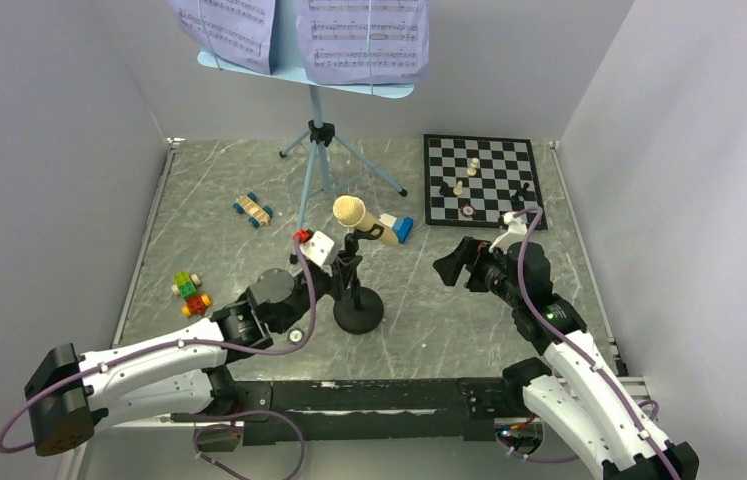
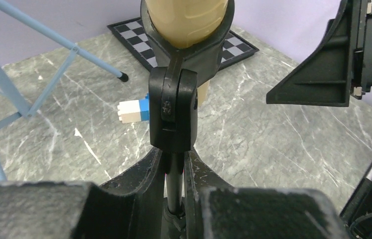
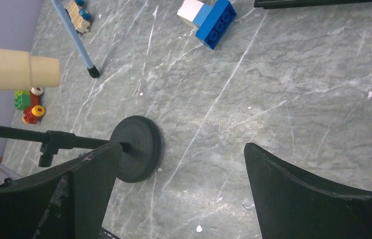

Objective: Pack up the instrument practice props

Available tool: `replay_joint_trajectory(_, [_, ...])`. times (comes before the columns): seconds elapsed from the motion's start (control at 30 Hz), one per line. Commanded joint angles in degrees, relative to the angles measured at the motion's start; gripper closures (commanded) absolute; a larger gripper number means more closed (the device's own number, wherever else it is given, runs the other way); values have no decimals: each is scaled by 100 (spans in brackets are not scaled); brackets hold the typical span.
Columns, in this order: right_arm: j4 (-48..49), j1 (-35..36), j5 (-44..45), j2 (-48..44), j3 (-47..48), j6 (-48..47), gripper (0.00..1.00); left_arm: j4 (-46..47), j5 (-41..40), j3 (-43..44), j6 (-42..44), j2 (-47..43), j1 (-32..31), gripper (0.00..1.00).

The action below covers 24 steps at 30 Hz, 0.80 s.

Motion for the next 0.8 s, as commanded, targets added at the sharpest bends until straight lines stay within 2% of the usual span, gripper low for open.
replay_joint_trajectory(0.0, [24,36,131,-52,170,105,2,601,-1628,297,71,-87,-470,100])
replay_joint_trajectory(0.2, [-49,36,214,-105,98,185,2,503,-2890,448,227,232,-999,100])
replay_joint_trajectory(0.33, [-49,37,205,-78,81,204,2,415,-3224,505,79,509,-1063,100])
replay_joint_trajectory(0.37, [-62,36,210,-75,82,196,2,351,-3206,534,52,560,-1062,94])
replay_joint_trajectory(0.43, [-103,36,229,-67,121,171,2,170,-3082,617,16,637,-1062,74])
replay_joint_trajectory(0.53, [-145,31,264,-69,147,143,2,121,-2931,680,61,693,-1062,55])
replay_joint_trajectory(0.77, [-196,36,254,-41,201,120,2,-81,-2730,839,253,633,-1062,33])
